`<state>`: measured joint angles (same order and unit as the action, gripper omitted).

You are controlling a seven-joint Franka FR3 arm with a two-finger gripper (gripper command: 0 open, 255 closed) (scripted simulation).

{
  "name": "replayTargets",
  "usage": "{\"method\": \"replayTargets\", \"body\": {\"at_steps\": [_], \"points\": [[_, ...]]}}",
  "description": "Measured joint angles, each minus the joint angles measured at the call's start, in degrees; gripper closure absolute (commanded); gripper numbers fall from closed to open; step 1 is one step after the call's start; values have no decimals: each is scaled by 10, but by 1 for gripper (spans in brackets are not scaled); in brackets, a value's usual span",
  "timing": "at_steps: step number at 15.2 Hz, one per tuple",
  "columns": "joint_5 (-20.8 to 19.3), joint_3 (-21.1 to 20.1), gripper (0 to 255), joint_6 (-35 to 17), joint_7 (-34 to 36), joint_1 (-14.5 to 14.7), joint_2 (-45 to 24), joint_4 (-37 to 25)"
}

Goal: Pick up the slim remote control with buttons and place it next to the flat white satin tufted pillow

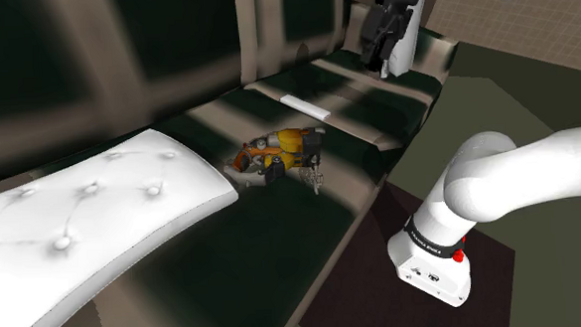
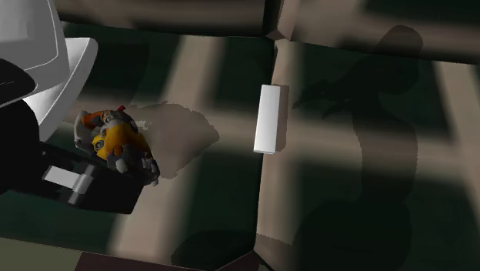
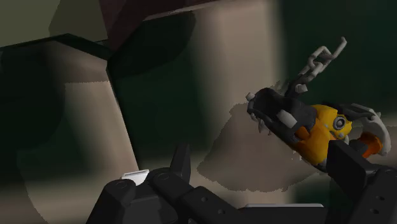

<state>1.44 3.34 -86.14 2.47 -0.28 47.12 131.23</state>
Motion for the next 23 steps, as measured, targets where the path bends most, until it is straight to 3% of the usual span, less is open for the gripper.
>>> {"method": "replayTargets", "body": {"at_steps": [2, 11, 23], "points": [[-2, 2, 0, -7, -2, -1, -6, 2], [-24, 44, 0, -142, -44, -10, -135, 15], [-11, 99, 0, -293, -111, -16, -377, -66]]}}
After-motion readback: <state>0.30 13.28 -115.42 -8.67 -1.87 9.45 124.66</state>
